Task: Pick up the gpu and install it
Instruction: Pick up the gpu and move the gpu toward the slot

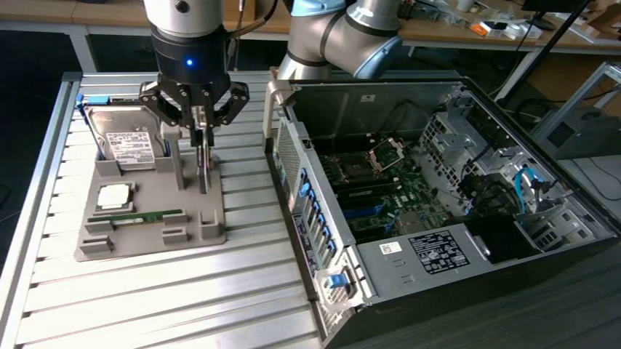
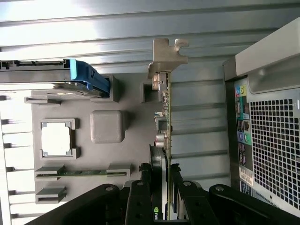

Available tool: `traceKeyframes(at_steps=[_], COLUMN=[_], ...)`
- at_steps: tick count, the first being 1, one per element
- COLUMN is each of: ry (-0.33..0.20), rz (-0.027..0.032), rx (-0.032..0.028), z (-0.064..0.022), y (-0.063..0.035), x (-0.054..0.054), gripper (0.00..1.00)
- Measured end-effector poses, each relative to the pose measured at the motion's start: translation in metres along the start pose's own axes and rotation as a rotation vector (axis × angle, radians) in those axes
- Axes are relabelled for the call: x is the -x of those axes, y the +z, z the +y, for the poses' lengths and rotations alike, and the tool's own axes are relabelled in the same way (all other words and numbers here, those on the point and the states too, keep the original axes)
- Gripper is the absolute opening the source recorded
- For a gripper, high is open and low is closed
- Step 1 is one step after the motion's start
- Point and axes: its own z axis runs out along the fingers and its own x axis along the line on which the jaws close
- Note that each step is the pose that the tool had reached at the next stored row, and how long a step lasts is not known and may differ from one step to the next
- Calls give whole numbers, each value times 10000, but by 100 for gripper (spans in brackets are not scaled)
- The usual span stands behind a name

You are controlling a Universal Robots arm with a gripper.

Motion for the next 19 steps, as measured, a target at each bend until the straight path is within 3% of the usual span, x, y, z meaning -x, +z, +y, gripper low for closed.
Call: traceKeyframes(at_steps=[19], ry=[1], rz=[2], rx=[22], z=[8], y=[-210], x=[5], gripper=[27])
